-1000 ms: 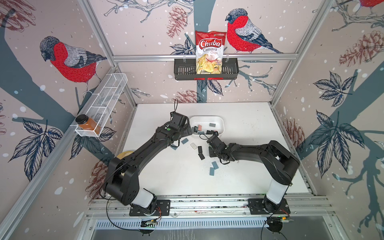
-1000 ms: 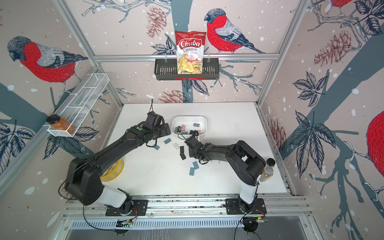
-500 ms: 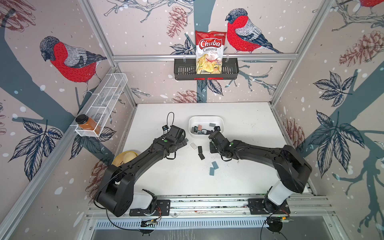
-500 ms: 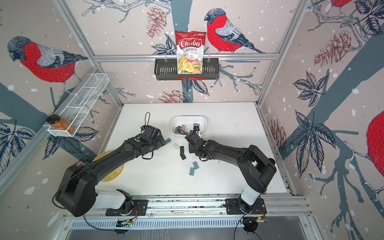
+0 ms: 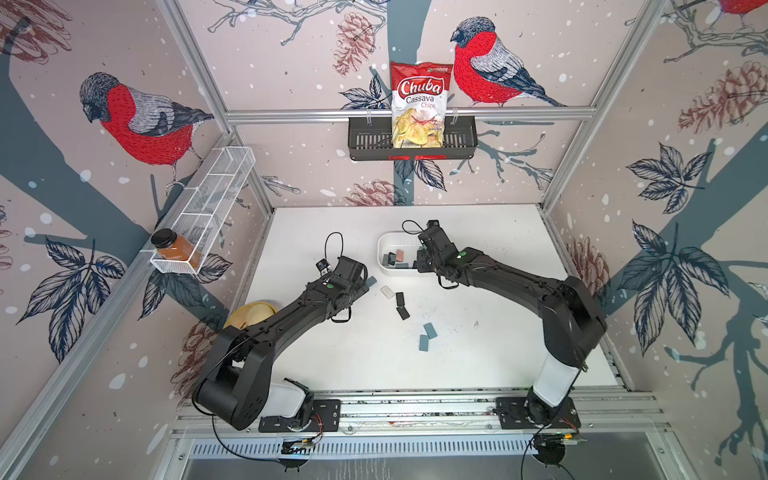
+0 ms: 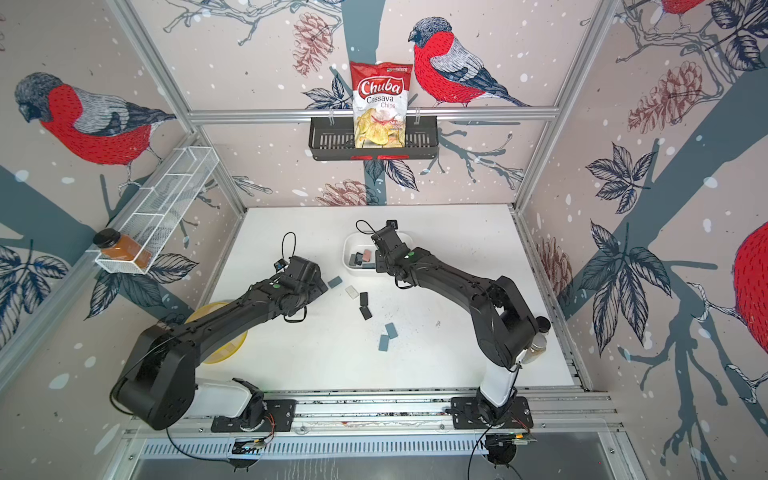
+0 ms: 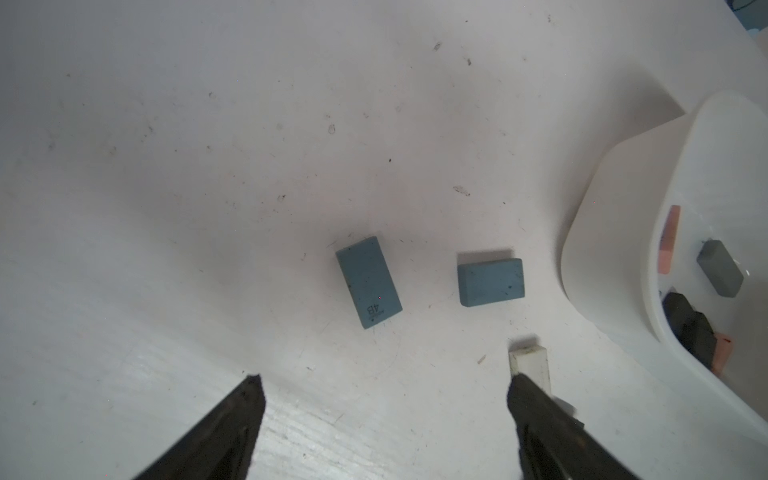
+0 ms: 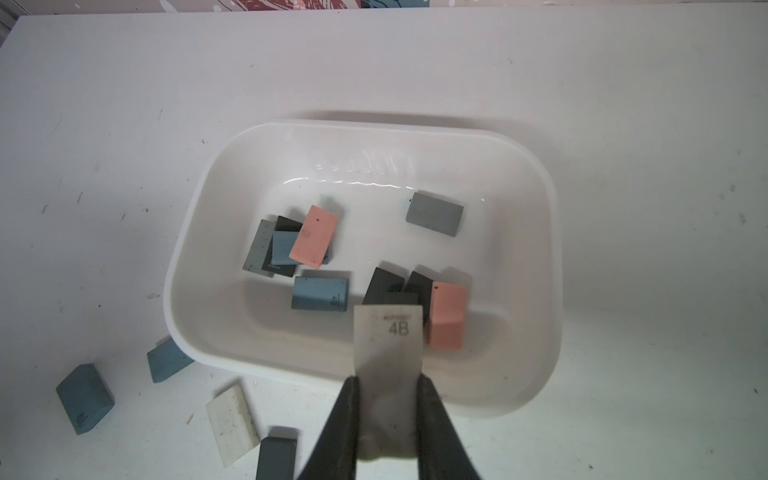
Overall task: Put the eraser in the storage box
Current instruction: Place the eraser in the storage box, then pick up the eraser from the center of the board.
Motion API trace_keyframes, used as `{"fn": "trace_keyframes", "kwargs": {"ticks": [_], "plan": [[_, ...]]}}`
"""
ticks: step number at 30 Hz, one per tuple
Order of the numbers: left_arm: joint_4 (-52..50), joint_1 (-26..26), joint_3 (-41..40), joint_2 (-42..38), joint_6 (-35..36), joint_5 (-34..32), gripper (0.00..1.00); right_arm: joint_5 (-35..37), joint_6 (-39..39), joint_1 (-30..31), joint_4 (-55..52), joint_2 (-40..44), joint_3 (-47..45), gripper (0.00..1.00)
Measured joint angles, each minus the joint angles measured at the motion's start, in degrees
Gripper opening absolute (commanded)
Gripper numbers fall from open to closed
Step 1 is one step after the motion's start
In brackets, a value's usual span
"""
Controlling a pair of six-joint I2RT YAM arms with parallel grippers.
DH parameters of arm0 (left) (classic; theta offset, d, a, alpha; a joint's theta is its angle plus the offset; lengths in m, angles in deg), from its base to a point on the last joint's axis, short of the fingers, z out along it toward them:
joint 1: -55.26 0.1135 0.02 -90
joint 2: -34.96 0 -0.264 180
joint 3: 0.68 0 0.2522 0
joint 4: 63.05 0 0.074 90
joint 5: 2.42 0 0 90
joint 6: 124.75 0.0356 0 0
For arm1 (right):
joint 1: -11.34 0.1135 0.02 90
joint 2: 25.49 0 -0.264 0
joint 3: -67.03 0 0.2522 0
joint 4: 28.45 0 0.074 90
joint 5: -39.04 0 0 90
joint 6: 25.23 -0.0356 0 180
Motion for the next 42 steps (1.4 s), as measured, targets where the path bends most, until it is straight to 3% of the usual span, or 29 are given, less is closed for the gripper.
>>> {"fn": "trace_keyframes", "kwargs": {"ticks": [6,12,16,21,25,42], "plan": [[2.91,2.32,-1.64,2.75,-2.71,2.80,0.88,-2.54,1.46,-1.53,-2.34,-7.39,7.17,0.23],[4.76,2.84,-1.81,3.65,-4.31,3.21,0.87,-2.97,2.80,-1.77,-4.17,-10.95,9.73,0.36],[5.77,3.45,-2.60,4.39,-5.62,3.87,0.85,-2.97,2.86,-1.79,-4.24,-11.13,9.77,0.53],[6.25,3.82,-3.10,4.52,-6.67,4.20,0.84,-2.89,2.89,-1.57,-4.09,-9.75,7.85,0.84],[6.29,4.09,-3.15,4.31,-7.23,4.15,0.83,-2.08,2.86,-0.85,-3.87,-7.48,5.97,1.00],[6.91,5.77,-2.19,7.08,-11.52,3.63,0.70,3.39,1.16,6.73,0.57,8.13,-7.10,1.00]]}}
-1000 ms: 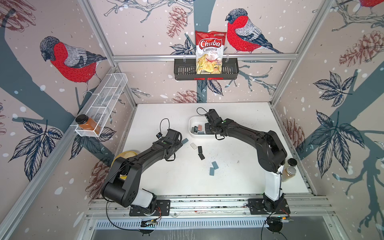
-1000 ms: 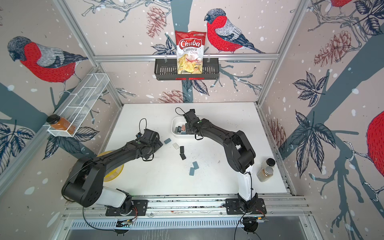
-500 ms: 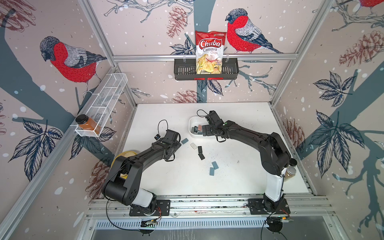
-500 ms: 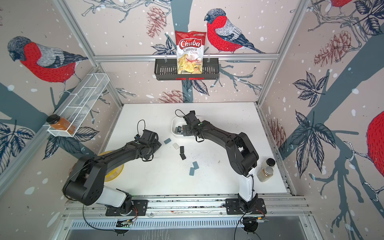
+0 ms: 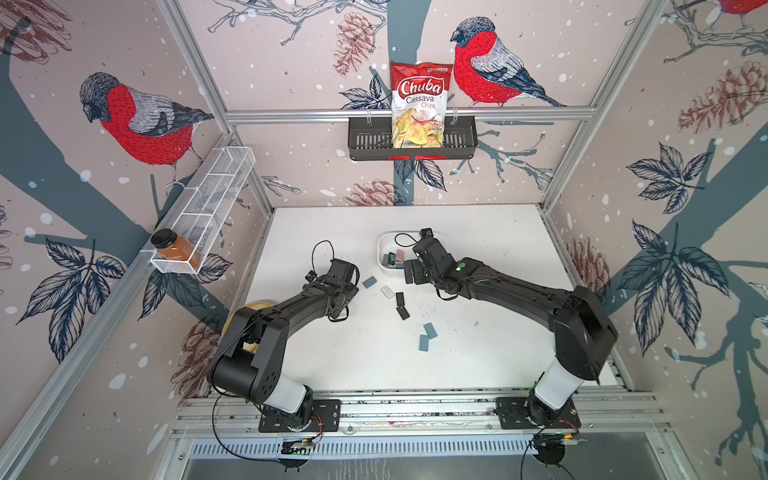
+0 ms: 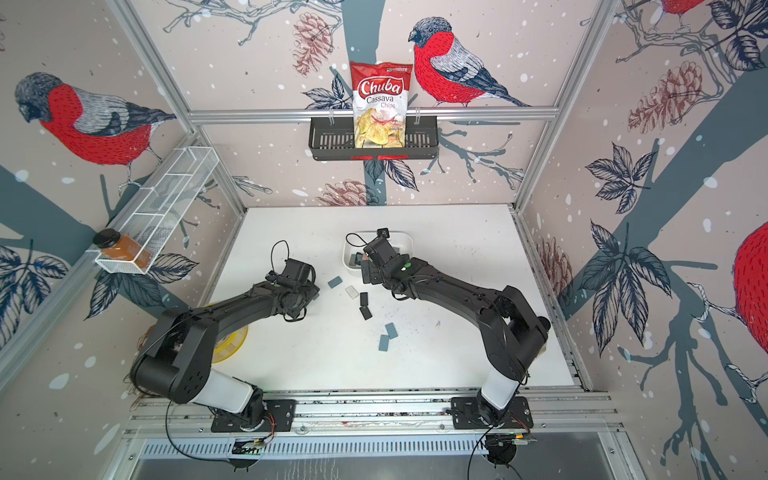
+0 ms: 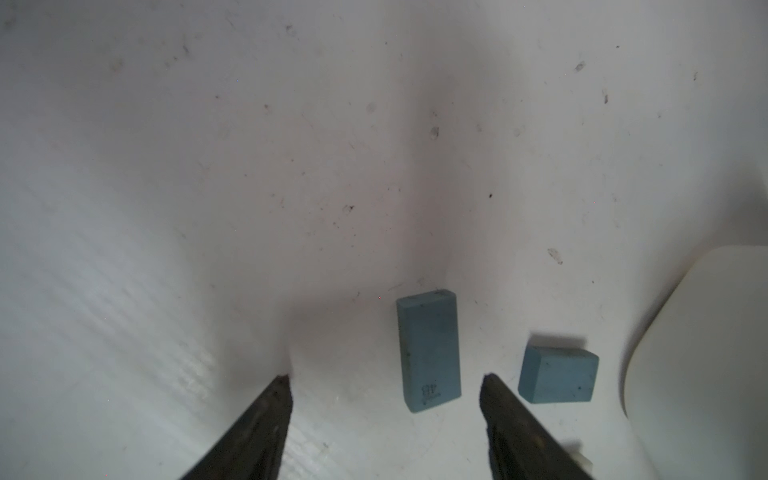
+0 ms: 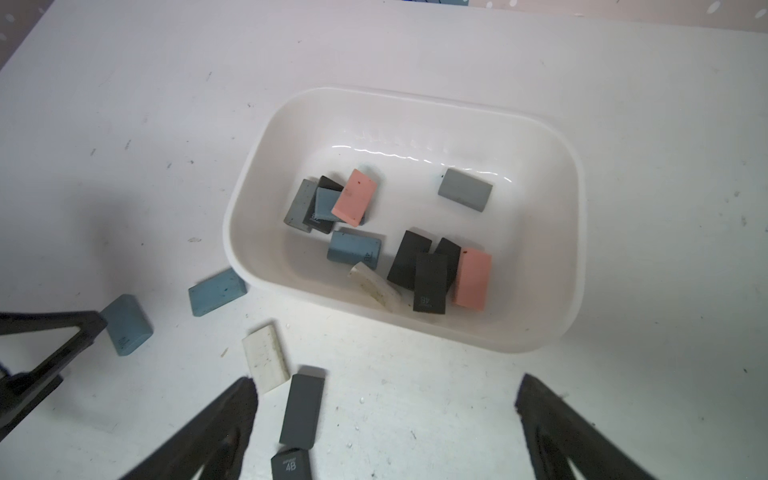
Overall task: Put the eraser in the storage box
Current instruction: Pick up the eraser from the center of the board.
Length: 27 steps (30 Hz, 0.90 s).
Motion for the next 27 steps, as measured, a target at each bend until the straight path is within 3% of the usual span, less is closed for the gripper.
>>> {"fn": "trace_keyframes", "kwargs": {"ticks": [16,19,27], "plan": [[-5.44,0.63,10.01,9.97,-0.20,1.07,0.52,3.39,-1.92,5.70,0.13,9.35,-5.09,1.00],[-6.27,0.63,11.15,11.02,-0.17,0.87,0.44,3.85,-2.64,6.10,0.07,10.01,-5.11,1.00],[-7.06,0.63,12.52,12.83,0.20,0.17,0.43,4.31,-2.73,6.49,-0.02,11.23,-5.57,0.99]]}}
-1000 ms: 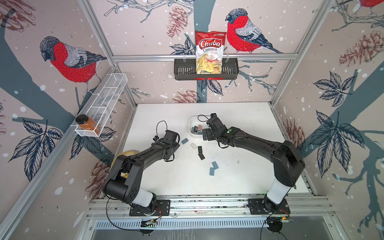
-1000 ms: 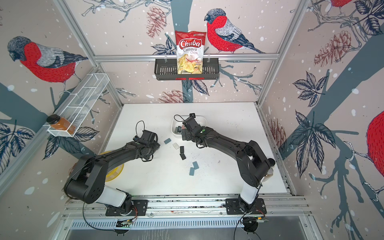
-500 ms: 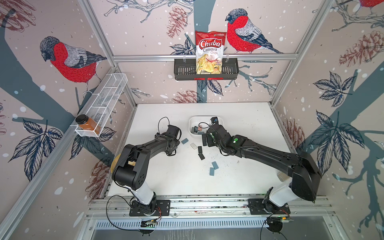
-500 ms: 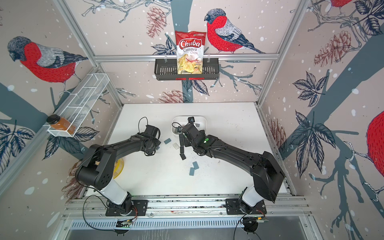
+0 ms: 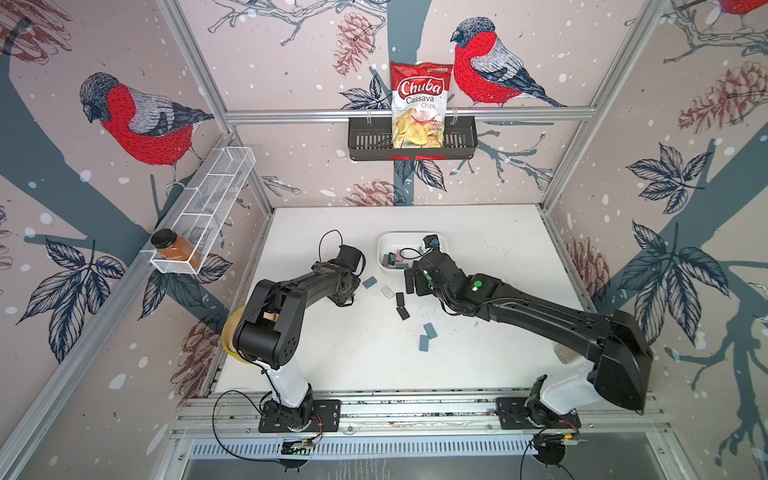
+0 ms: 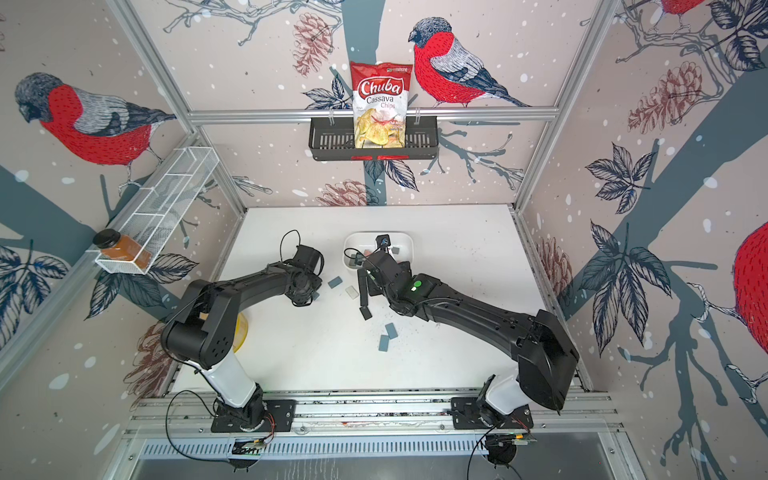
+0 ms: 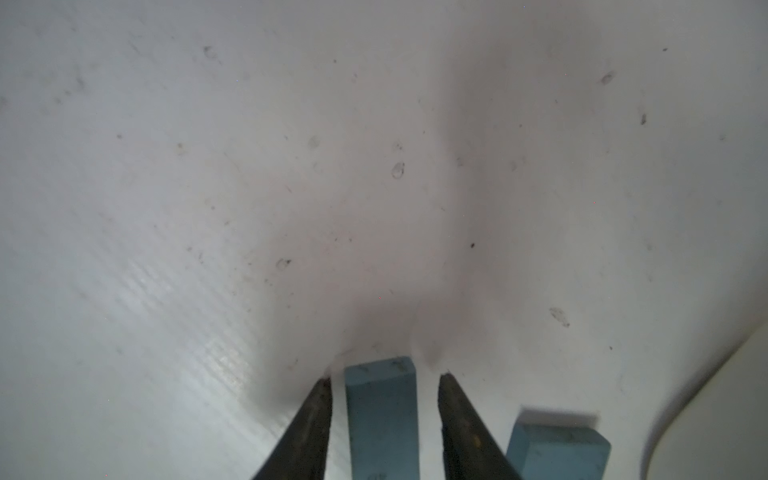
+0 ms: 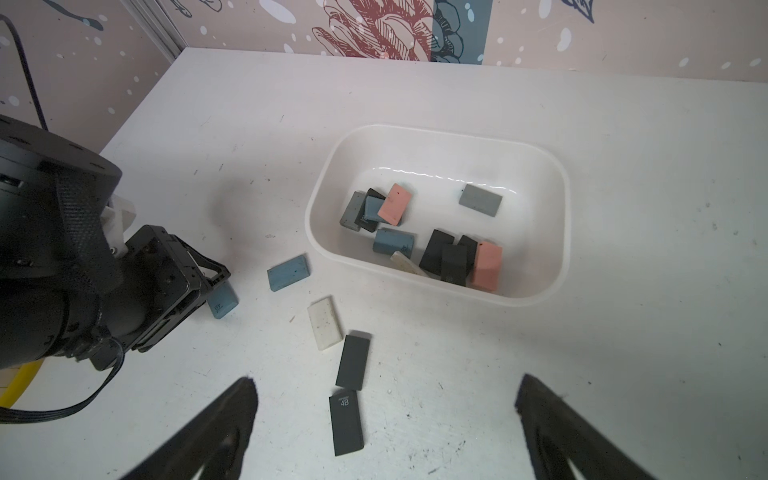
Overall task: Put the eraser in the storage box
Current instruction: Pick up the eraser from the center of the board.
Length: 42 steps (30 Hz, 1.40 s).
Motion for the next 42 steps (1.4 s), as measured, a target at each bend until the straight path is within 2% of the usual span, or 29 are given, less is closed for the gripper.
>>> {"fn": "trace_keyframes", "kwargs": {"ticks": [7,13,25,29,32,38,42], "plan": [[0.09,0.00,0.63,1.55,0.09,-0.28,0.38,0.00,-0.04,0.59,-0.13,0.09,-0.13,0.99],[0.37,0.00,0.55,1.57,0.81,0.02,0.43,0.02,-0.24,0.96,-0.11,0.63,-0.61,0.99],[0.61,-1.46,-0.42,0.87,1.51,-0.42,0.40,0.00,-1.16,1.49,0.02,1.33,-2.23,0.99],[0.31,-1.97,-0.28,1.44,1.53,-1.29,0.35,0.00,-1.55,1.62,0.09,1.49,-2.78,0.99],[-0.72,-2.21,0.15,1.95,1.53,-2.10,0.27,0.00,-1.73,1.64,0.11,1.53,-2.91,0.99],[-1.46,-2.58,0.61,2.58,1.51,-3.23,0.27,0.00,-1.75,1.70,0.31,1.81,-3.30,1.00],[-1.95,-2.97,1.11,3.13,1.53,-3.98,0.31,0.00,-1.77,1.70,0.35,1.81,-3.52,0.99]]}}
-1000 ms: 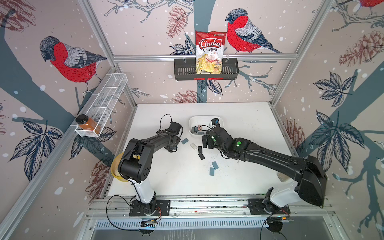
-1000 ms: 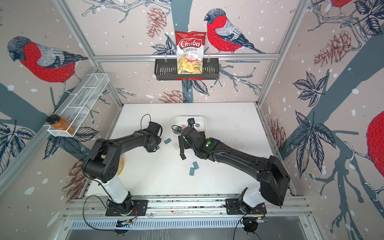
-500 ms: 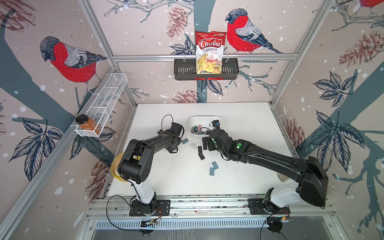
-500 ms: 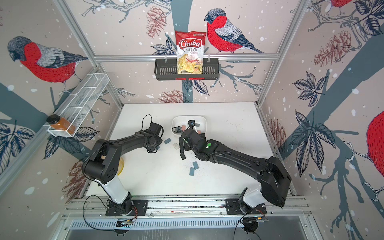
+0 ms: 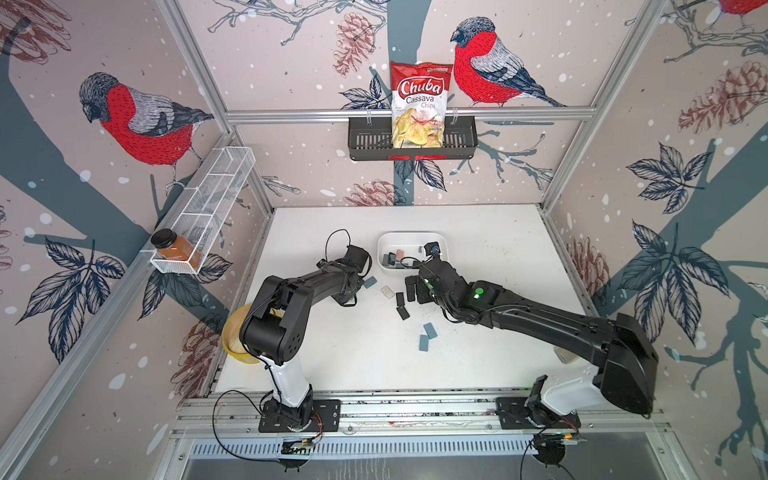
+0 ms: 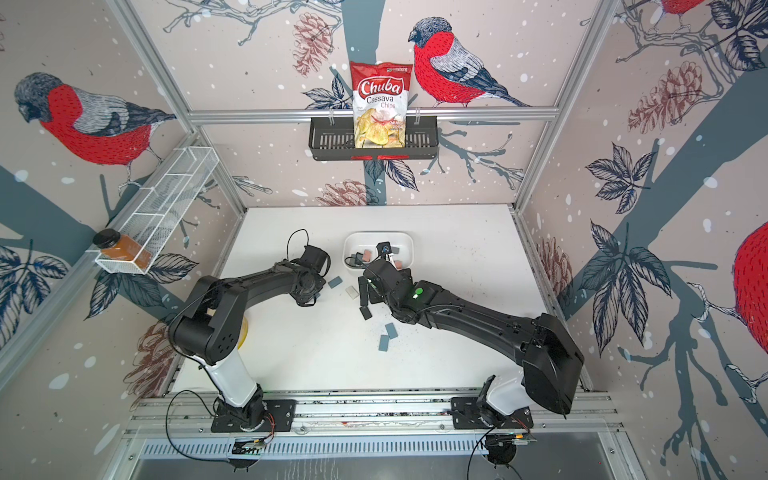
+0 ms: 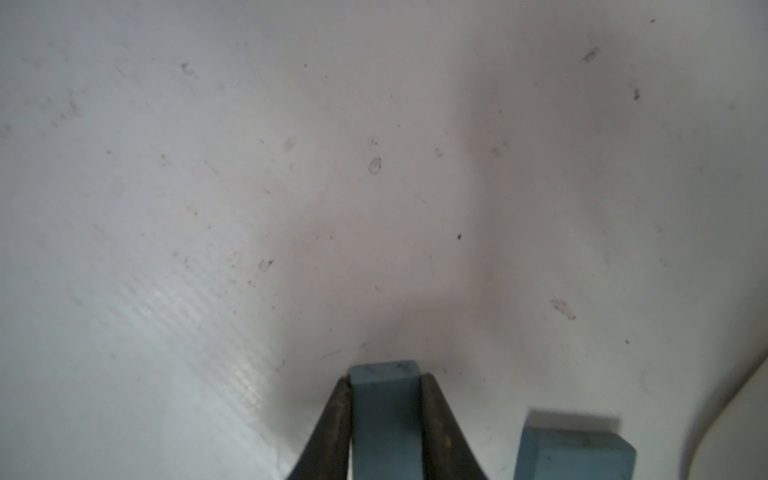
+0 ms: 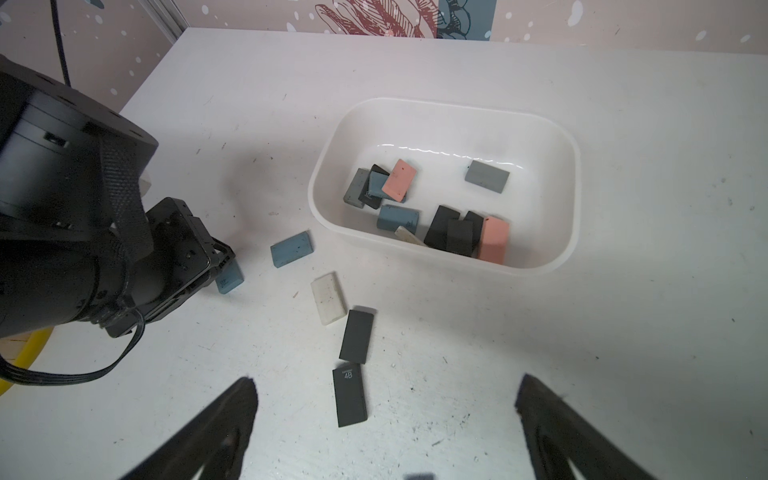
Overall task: Put the eraser in the storage box
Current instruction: Pick up the eraser from the center of the board.
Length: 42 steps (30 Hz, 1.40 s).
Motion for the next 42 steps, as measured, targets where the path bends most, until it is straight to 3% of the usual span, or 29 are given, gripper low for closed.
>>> {"fn": "trace_keyframes", "kwargs": {"ticks": [4,9,26,37,42], "plan": [[-0.55,-0.13,0.59,0.55,0.22,-0.22,0.30,-0.02,-0.04,0.00,-0.02,0.13,-0.15,0.99],[-1.51,-0.61,1.16,1.38,0.92,-1.86,0.14,-0.02,-0.17,0.02,0.02,0.63,-0.44,0.99],[-2.12,-1.29,1.84,-0.61,3.43,-1.49,0.13,0.02,-1.44,0.42,0.24,3.32,-5.03,0.99],[-7.50,-3.19,4.04,-2.03,6.03,6.54,0.13,0.02,-2.78,1.14,0.46,3.85,-6.95,0.99],[-9.62,-3.37,5.55,-3.74,7.08,6.82,0.13,0.07,-3.43,2.01,0.83,4.07,-9.38,0.99]]}}
